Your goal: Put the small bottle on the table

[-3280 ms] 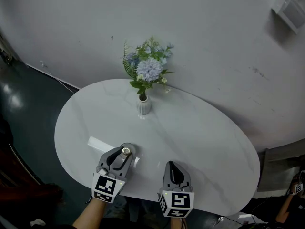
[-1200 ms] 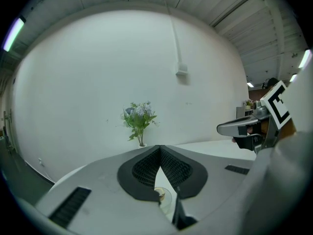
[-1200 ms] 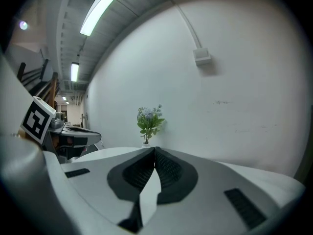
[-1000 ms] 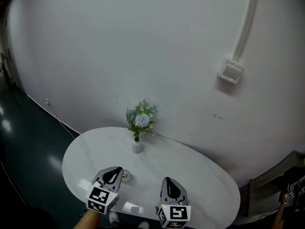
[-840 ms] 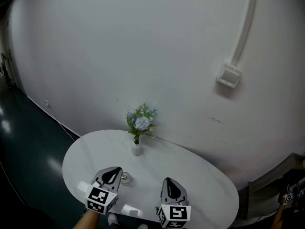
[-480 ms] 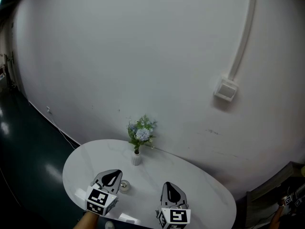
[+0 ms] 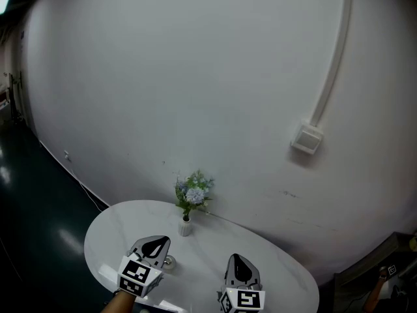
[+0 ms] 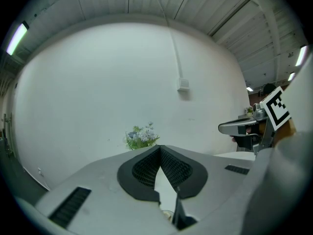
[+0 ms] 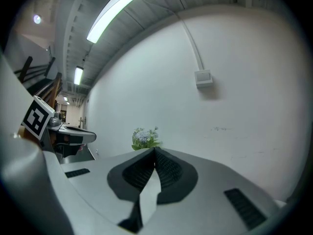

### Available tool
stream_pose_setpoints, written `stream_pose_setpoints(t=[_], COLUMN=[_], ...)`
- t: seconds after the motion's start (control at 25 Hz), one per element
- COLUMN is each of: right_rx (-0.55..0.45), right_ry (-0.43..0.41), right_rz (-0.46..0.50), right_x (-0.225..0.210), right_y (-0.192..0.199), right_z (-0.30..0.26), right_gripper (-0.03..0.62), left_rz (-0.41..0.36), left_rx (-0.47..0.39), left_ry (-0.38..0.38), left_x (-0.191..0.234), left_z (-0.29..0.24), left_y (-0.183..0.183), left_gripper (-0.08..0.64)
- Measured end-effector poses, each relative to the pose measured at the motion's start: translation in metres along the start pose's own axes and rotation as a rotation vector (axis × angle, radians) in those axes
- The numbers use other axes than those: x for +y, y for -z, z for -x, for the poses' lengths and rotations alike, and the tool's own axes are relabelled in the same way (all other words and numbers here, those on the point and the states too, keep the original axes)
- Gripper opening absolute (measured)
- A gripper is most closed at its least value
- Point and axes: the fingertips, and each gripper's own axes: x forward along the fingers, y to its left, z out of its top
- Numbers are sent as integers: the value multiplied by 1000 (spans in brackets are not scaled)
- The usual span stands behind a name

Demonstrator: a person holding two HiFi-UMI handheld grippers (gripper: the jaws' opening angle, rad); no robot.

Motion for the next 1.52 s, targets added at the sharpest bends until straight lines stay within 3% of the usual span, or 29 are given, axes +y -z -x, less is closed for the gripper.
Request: stream_pose_setpoints(t=[1.52], right_rx=[20], right_ry=[3], right_rz=[19], right_x=[-7], right_y=[-4], right_z=[2], right_gripper=[63], left_rz=[-5], left_rx=[4], left_ry=[6], left_x=[0], left_z=[5], left_y=[-1], left_gripper=[11])
